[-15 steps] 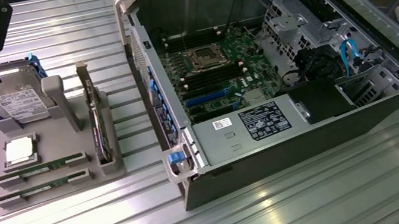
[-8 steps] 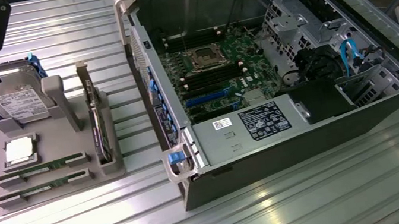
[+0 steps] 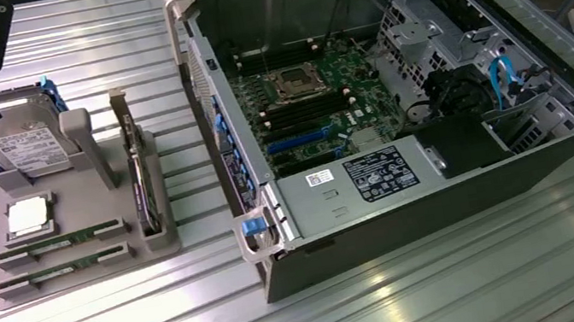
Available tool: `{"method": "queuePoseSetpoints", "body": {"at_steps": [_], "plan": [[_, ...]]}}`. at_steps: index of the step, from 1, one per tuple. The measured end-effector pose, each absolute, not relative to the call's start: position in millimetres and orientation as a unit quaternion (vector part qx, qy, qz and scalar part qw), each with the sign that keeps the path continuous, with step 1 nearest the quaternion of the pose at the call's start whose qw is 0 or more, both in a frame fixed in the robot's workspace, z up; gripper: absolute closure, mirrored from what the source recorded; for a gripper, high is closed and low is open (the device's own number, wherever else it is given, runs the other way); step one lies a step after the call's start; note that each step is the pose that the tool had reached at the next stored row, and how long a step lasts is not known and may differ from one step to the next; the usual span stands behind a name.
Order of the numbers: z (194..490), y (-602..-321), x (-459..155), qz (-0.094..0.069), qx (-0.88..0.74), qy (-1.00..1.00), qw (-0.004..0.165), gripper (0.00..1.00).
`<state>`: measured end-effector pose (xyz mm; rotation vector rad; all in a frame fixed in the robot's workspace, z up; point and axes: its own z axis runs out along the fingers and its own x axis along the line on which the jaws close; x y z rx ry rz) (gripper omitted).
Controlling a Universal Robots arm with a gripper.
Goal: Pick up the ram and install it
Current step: 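Pick up the ram and move it above insertion slot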
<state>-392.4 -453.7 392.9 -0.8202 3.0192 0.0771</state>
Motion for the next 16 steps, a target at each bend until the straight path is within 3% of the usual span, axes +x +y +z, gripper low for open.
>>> {"method": "queuePoseSetpoints", "body": {"at_steps": [16], "plan": [[392.9,-453.7,-392.4,0.025,-0.336,0.942,0.004,0.89]]}}
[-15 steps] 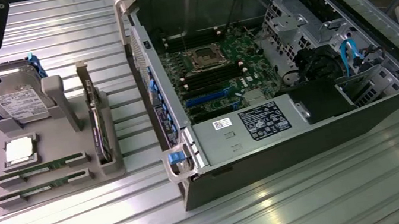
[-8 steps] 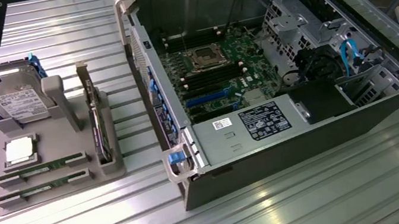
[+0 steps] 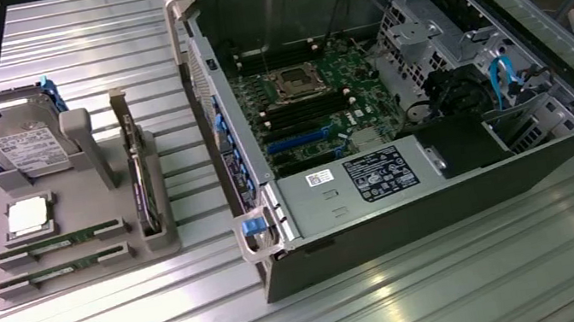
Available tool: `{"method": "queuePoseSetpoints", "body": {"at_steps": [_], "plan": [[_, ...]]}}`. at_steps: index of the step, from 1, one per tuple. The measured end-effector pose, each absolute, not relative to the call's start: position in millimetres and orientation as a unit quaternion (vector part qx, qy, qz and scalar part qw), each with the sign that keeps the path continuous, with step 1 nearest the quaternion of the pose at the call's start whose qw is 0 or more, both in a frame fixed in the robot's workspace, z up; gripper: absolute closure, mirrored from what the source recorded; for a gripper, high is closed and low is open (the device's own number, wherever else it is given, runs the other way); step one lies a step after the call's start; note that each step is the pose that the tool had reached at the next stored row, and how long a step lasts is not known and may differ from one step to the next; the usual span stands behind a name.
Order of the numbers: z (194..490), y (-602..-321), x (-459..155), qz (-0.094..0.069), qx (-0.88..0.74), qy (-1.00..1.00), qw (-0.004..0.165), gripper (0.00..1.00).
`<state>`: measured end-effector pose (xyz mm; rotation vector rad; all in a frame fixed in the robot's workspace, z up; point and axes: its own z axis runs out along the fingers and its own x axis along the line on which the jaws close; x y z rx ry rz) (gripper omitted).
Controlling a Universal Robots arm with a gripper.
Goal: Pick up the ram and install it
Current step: 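Pick up the ram and move it above insertion slot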
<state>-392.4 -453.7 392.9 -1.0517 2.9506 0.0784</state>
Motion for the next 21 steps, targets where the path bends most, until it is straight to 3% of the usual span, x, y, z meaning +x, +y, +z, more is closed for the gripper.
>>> {"method": "queuePoseSetpoints", "body": {"at_steps": [21], "plan": [[392.9,-453.7,-392.4,0.025,-0.436,0.899,0.001,0.89]]}}
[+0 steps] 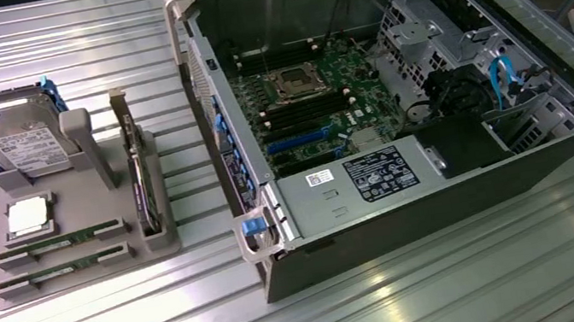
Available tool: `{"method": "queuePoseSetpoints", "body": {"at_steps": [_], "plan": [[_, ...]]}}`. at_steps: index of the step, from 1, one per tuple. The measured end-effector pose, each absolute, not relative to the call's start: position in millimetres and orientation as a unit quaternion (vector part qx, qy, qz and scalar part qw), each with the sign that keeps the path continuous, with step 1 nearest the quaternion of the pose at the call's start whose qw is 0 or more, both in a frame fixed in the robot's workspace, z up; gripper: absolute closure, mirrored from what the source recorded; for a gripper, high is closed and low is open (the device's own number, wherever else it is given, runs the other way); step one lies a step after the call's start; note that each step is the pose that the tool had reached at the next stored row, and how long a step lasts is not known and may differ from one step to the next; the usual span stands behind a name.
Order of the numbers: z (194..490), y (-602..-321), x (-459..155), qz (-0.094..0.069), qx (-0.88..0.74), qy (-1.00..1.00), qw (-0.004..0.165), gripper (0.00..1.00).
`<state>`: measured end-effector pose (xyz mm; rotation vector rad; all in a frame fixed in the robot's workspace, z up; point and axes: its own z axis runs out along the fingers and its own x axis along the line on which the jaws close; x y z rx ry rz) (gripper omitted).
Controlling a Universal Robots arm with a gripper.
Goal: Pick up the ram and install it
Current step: 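Pick up the ram and move it above insertion slot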
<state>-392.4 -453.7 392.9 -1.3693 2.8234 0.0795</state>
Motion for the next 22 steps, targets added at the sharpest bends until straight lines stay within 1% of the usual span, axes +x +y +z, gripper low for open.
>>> {"method": "queuePoseSetpoints", "body": {"at_steps": [22], "plan": [[392.9,-453.7,-392.4,0.025,-0.548,0.836,-0.002,0.89]]}}
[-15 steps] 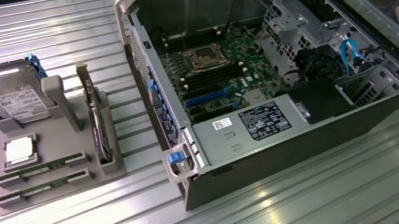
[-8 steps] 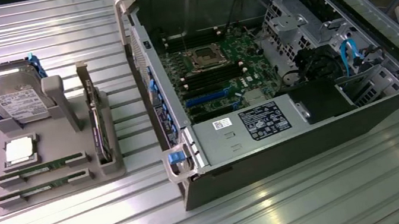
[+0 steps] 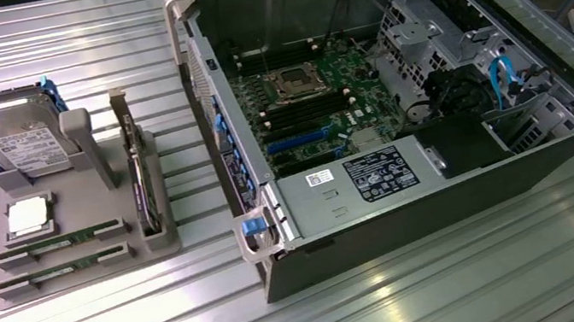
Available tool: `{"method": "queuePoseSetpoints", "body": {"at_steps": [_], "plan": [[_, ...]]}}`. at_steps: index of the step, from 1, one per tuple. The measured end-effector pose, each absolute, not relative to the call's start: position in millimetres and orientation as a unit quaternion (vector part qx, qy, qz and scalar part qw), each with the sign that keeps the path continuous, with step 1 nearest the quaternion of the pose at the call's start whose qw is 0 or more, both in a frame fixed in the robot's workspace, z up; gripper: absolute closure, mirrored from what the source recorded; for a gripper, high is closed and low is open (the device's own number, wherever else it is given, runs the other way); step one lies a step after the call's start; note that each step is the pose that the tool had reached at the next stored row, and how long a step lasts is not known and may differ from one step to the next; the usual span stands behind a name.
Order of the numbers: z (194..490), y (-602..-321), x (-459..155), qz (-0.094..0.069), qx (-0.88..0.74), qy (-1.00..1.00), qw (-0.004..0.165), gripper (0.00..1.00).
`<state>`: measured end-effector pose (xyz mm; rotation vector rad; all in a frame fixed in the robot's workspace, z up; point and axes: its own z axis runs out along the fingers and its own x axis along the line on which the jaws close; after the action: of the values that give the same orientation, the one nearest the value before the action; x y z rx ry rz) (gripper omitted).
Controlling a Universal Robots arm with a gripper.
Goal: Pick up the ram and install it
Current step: 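Pick up the ram and move it above insertion slot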
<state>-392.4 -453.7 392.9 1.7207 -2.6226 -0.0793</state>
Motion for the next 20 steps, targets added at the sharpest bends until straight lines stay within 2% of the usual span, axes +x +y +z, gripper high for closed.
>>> {"method": "queuePoseSetpoints", "body": {"at_steps": [20], "plan": [[392.9,-453.7,-392.4,-0.025,0.634,-0.773,0.005,0.89]]}}
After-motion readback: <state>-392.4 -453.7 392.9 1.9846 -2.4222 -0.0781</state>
